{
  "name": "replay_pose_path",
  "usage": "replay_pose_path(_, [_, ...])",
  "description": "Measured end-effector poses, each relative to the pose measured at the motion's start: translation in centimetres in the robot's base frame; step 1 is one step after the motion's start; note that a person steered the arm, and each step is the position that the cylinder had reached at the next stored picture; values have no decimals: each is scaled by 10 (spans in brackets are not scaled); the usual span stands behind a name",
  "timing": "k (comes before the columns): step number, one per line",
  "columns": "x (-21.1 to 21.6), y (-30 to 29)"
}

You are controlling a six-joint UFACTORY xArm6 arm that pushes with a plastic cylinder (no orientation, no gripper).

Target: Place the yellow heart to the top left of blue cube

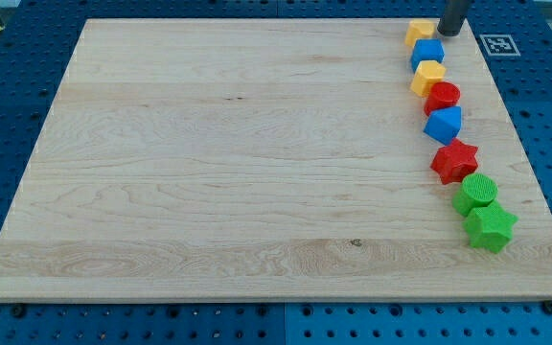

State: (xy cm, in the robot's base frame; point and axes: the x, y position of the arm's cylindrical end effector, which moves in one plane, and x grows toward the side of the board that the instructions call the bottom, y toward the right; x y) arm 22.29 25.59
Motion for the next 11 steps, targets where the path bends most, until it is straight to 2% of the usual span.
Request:
replay_pose_path(3, [7, -34])
replay_pose_path(7, [27, -37])
replay_pose_path(11, [27, -134])
